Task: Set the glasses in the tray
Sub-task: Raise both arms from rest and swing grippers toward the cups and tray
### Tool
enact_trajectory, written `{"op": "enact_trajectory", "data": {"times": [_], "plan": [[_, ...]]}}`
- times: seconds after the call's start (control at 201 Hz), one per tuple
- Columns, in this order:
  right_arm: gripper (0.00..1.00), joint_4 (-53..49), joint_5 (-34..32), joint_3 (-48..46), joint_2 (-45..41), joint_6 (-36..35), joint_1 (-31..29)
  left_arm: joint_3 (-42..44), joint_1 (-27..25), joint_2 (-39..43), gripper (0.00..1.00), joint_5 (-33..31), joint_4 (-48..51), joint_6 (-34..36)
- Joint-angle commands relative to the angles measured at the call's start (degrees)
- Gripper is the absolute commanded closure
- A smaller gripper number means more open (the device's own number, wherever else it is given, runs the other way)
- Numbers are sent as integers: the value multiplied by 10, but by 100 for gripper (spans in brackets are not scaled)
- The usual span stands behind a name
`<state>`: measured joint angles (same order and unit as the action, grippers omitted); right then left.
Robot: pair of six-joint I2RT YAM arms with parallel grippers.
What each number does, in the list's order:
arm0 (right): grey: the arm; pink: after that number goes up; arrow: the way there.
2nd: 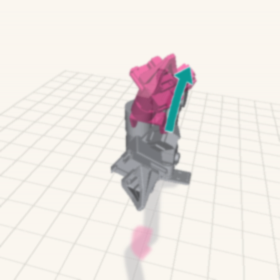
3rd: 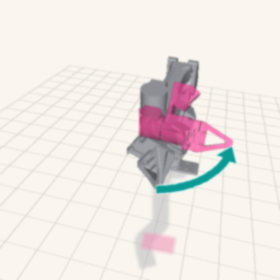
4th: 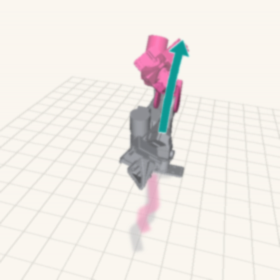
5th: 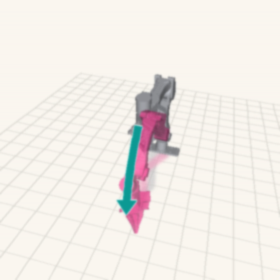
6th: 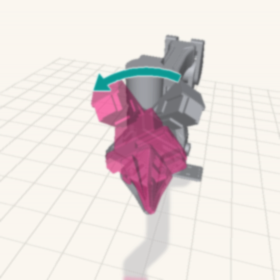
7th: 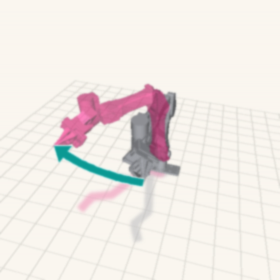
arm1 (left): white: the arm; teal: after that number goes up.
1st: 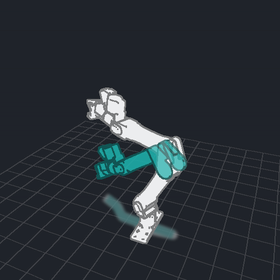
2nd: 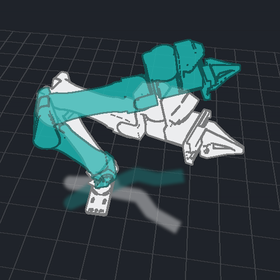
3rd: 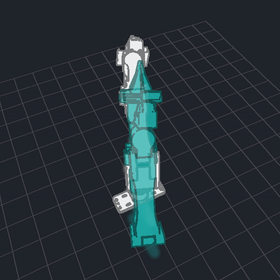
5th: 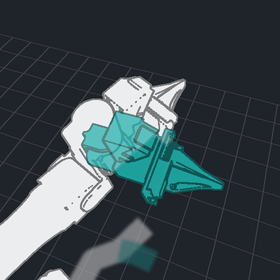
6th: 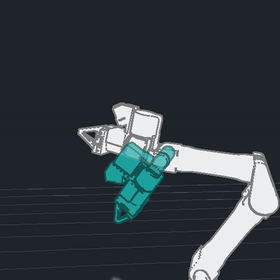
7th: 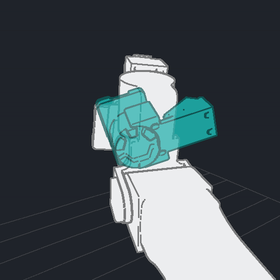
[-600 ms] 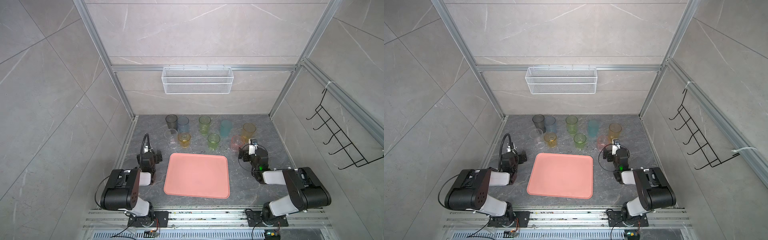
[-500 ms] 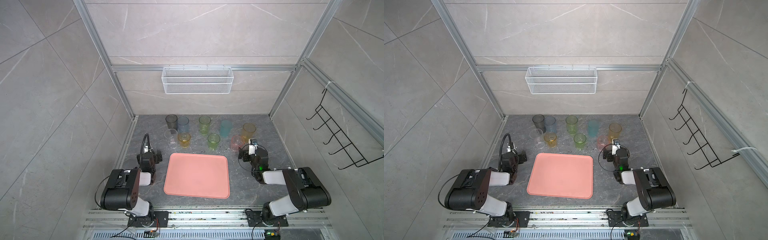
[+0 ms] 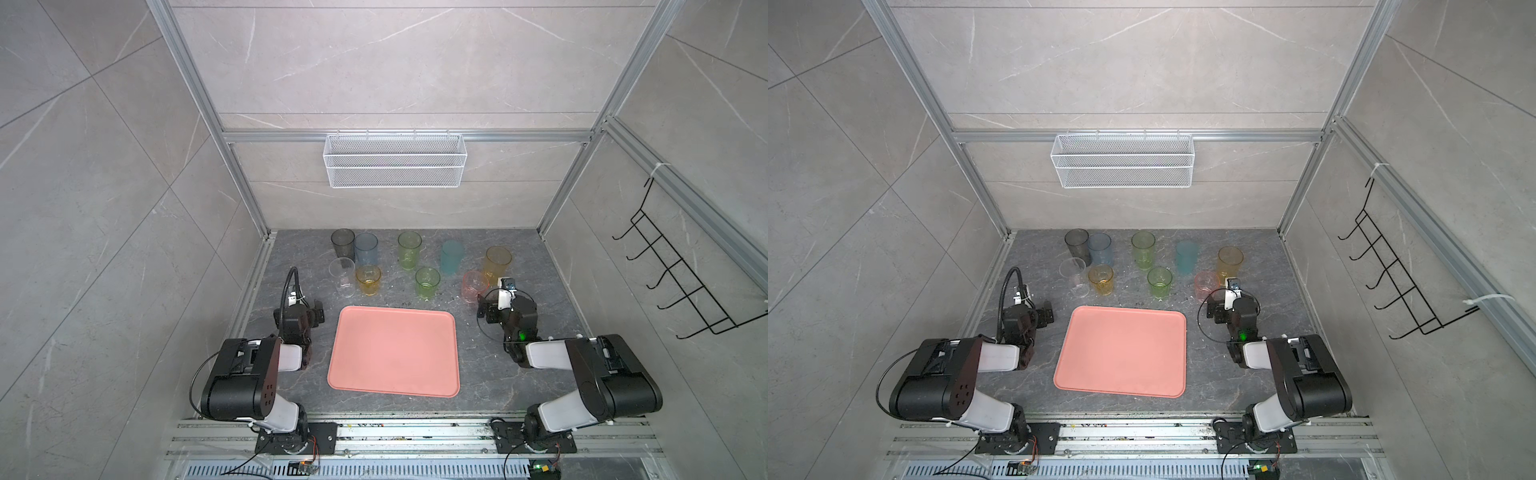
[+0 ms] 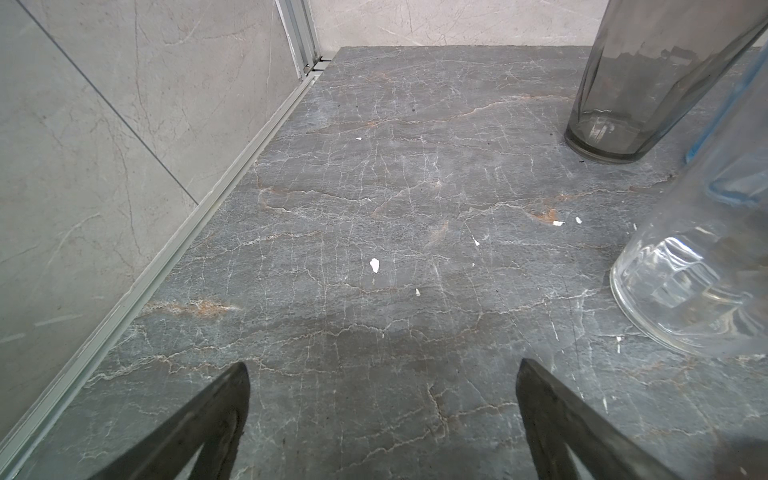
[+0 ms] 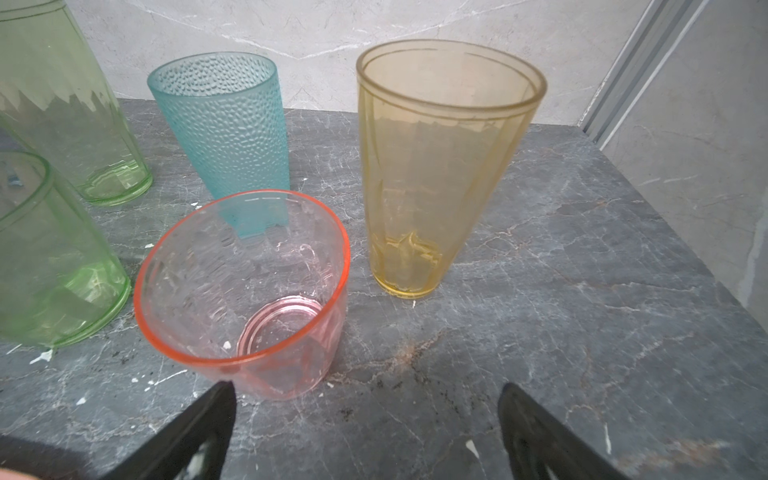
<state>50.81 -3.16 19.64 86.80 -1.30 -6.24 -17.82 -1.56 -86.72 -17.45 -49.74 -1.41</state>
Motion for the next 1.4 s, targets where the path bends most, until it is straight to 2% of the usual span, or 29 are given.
{"op": "enact_trajectory", "data": {"times": [0.0, 0.164, 0.259, 0.433, 0.478, 0.543, 0.592, 0.637, 0.712, 0.797, 0.871, 1.09, 1.155, 1.245, 1.394], "plan": [[1, -10, 6, 13, 1, 3, 1, -12, 3, 3, 0, 3, -28, 5], [1, -2, 23, 4, -6, -6, 1, 2, 1, 15, 0, -4, -48, 11], [1, 3, 16, -8, -34, -2, 2, -2, -1, 53, 0, -22, -8, 4], [1, -145, -8, 20, -125, 20, 1, -19, -1, 158, 0, -57, 102, -8], [1, -167, -15, 23, -141, 32, 1, -31, -8, 188, 0, -90, 144, -29], [1, -190, -25, 23, -165, 49, 3, -71, -14, 232, 0, -143, 263, -95], [1, -208, -25, 25, -189, 68, 2, -106, -14, 255, 0, -153, 345, -125], [1, -233, -25, 32, -212, 101, 1, -124, -15, 266, 0, -154, 380, -130], [1, -331, -4, 70, -252, 150, 2, -156, -15, 285, 0, -157, 457, -186], [1, -456, 25, 129, -283, 221, 1, -226, -14, 292, 0, -101, 595, -263], [1, -556, 74, 181, -293, 241, 1, -271, -14, 290, 0, -39, 667, -310], [1, -626, 289, 197, -328, 256, 1, -296, -14, 303, 0, 100, 713, -337], [1, -660, 329, 206, -319, 255, -1, -303, -14, 306, 0, 143, 722, -327], [1, -694, 352, 207, -320, 256, -9, -320, -14, 307, 0, 179, 757, -309], [1, -753, 329, 206, -347, 262, -27, -339, -14, 308, 0, 212, 805, -294]]}}
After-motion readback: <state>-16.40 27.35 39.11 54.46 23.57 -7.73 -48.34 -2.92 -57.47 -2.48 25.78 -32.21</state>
